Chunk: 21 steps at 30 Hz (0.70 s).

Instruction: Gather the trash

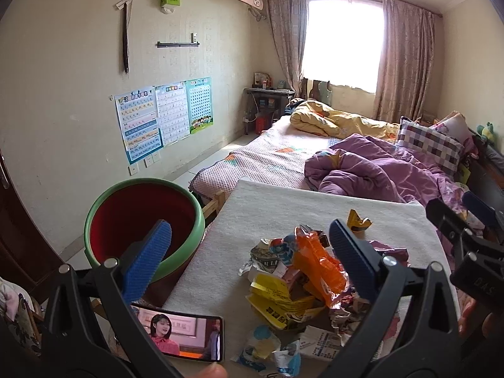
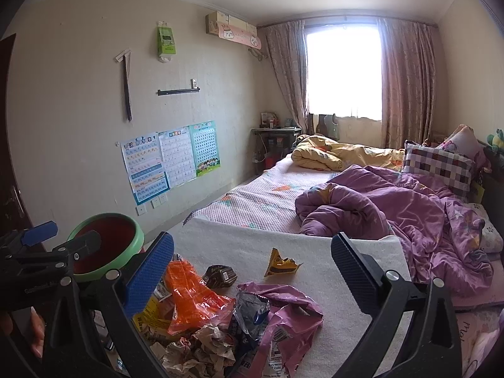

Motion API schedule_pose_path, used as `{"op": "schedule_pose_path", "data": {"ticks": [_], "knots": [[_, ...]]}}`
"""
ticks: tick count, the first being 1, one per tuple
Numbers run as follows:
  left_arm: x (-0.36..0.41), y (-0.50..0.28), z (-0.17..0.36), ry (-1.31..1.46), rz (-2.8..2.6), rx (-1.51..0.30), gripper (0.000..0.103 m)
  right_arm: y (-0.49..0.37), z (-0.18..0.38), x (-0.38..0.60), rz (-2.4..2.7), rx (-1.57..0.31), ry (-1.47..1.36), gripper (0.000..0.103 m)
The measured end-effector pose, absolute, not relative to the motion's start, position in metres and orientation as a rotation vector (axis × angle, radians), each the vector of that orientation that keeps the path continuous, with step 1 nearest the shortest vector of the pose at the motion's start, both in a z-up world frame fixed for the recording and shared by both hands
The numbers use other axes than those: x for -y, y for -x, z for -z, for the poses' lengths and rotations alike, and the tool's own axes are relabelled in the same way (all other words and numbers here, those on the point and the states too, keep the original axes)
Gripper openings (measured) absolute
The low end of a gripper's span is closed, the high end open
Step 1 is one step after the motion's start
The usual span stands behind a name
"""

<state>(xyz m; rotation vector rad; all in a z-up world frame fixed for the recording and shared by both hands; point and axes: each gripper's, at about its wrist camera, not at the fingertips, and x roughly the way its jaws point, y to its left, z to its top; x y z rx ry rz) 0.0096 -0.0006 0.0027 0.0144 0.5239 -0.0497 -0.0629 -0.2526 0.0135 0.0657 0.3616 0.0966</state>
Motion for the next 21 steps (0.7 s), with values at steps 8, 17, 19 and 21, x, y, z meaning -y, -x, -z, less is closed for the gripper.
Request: {"op": "schedule_pose_path", "data": {"ticks": [8, 17, 19, 21], "knots": [[0.005, -0.013, -0.002, -0.025, 0.076, -0.525, 0.098, 0.06, -0.013, 0.255, -0.105, -0.364, -0.071, 0.096], [0.011, -0.017, 0.003, -0.034, 0.096, -0.528, 0.098, 0.061, -0.015, 0.259, -0.095, -0.352, -0.092, 0.096], [0.012, -0.018, 0.003, -0.037, 0.099, -0.525, 0.098, 0.06, -0.015, 0.261, -0.093, -0.353, -0.096, 0.096], [0.014, -0.02, 0.004, -0.036, 0.104, -0.526, 0.098, 0.06, -0.015, 0.261, -0.094, -0.354, -0.1, 0.096]]}}
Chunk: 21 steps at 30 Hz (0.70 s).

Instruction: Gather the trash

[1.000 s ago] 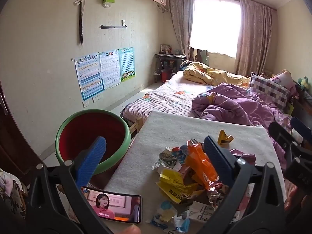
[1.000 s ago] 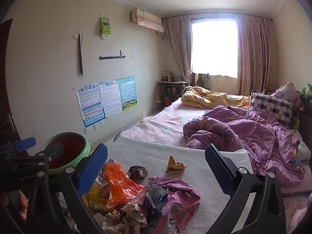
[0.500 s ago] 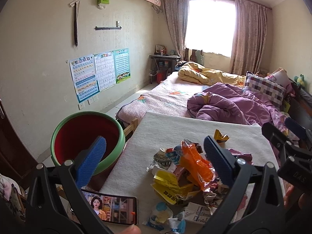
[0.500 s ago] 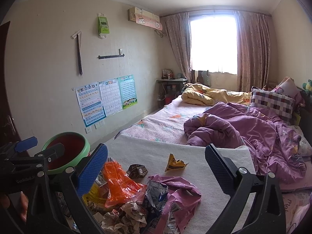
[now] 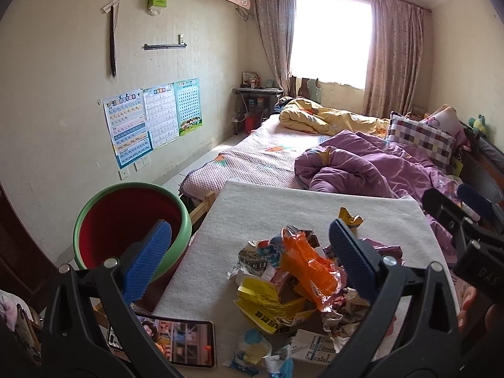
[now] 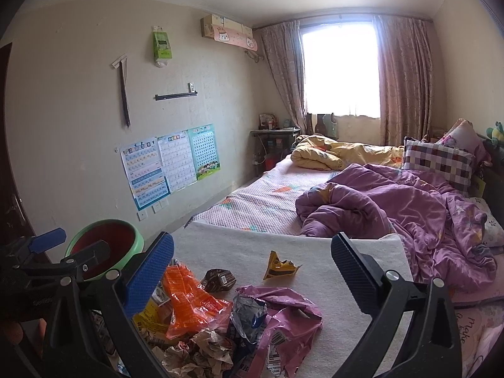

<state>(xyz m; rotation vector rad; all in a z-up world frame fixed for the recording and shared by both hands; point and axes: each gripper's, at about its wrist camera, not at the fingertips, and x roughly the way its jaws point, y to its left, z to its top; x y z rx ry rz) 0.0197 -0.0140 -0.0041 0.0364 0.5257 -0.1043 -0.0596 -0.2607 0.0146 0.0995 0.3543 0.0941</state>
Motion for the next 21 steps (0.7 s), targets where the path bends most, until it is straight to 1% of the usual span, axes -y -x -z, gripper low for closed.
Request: {"op": "schedule_pose_path", "data": {"ticks": [8, 21], "knots": [[0.0138, -0.0186, 0.0073, -0.038, 0.079, -0.507, 0.098, 0.0557, -0.0126, 0.2631, -0.103, -0.365, -0.109, 0.096], [0.0114, -0.0214, 0.013, -0.011, 0.124, -0.559, 0.098, 0.0535, -0.0077, 0.2673, -0.096, -0.385, -0.137, 0.096]]}}
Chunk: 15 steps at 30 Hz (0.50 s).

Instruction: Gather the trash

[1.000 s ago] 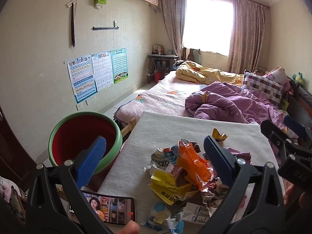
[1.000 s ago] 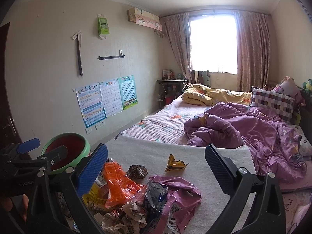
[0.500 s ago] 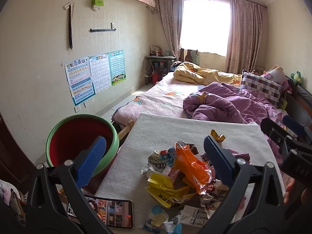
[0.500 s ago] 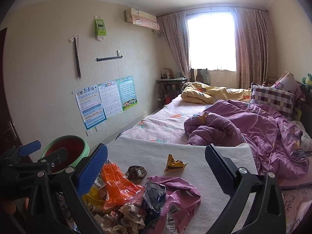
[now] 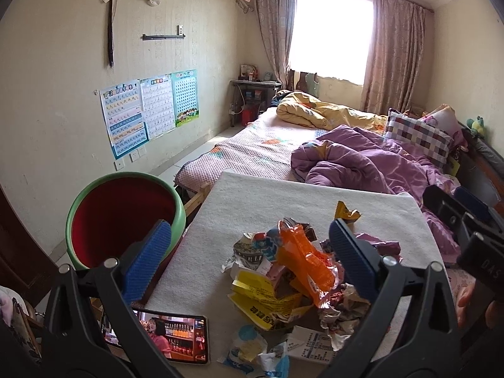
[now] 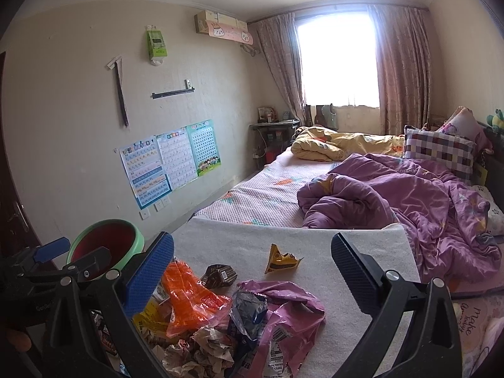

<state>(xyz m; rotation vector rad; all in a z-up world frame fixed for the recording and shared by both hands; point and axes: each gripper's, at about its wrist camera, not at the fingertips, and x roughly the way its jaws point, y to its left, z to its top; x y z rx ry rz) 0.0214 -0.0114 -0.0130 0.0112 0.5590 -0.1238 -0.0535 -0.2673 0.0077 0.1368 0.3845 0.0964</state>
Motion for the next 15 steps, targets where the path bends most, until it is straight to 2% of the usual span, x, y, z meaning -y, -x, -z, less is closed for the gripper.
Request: {"op": "schedule_pose_path", "data": {"ticks": [15], "knots": [[0.0126, -0.0162, 0.0105, -0.011, 0.134, -0.55, 0.098, 0.0498, -0.0009, 0.2665, -0.142, -0.465, -0.17, 0.096]]}}
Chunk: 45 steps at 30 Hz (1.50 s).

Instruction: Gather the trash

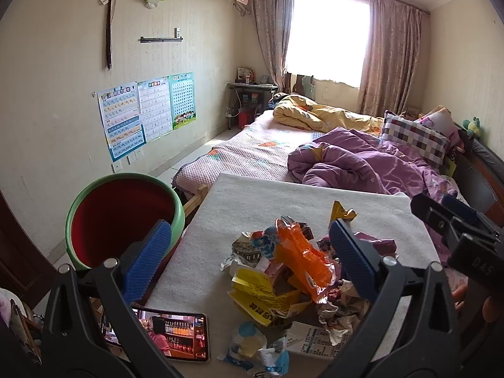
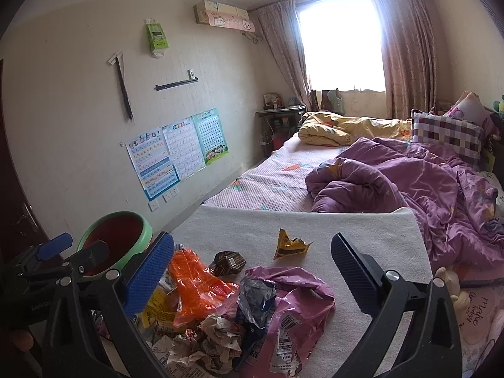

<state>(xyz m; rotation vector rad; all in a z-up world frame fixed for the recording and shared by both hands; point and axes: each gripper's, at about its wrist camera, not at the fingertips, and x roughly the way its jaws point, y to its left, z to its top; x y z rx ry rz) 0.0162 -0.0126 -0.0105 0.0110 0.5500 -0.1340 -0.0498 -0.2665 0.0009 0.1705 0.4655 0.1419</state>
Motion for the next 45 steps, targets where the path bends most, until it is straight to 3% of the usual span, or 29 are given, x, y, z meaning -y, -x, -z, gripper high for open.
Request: {"op": "schedule_pose_path", "data": {"ticks": [4, 9, 13, 15, 27, 28, 30, 32, 37, 45], "knots": [[0.006, -0.015, 0.02, -0.002, 0.152, -0.582, 0.097, 0.047, 0.011, 0.264, -0.155, -0.537, -0.119, 0.096], [0.001, -0.018, 0.04, -0.008, 0.199, -0.663, 0.076, 0.047, 0.036, 0.263, -0.205, -0.656, -0.116, 0.096], [-0.002, -0.018, 0.053, 0.003, 0.254, -0.73, 0.057, 0.043, 0.046, 0.253, -0.284, -0.734, -0.132, 0.066], [-0.004, -0.015, 0.061, 0.0, 0.282, -0.764, 0.055, 0.04, 0.05, 0.245, -0.333, -0.772, -0.128, 0.06], [-0.005, 0.013, 0.111, -0.054, 0.373, -0.919, 0.056, 0.026, 0.085, 0.232, -0.413, -0.914, -0.154, 0.06], [-0.003, 0.013, 0.115, -0.054, 0.384, -0.934, 0.056, 0.026, 0.088, 0.232, -0.417, -0.923, -0.159, 0.056], [0.002, 0.011, 0.12, -0.063, 0.408, -0.961, 0.054, 0.026, 0.091, 0.232, -0.431, -0.929, -0.174, 0.038], [0.007, 0.01, 0.124, -0.072, 0.43, -0.974, 0.046, 0.027, 0.089, 0.232, -0.432, -0.923, -0.172, 0.021], [0.007, 0.007, 0.121, -0.035, 0.454, -0.952, 0.02, 0.032, 0.073, 0.239, -0.442, -0.843, -0.196, 0.017], [-0.005, 0.012, 0.082, -0.016, 0.437, -0.805, 0.017, 0.039, 0.027, 0.244, -0.418, -0.69, -0.217, 0.017]]}}
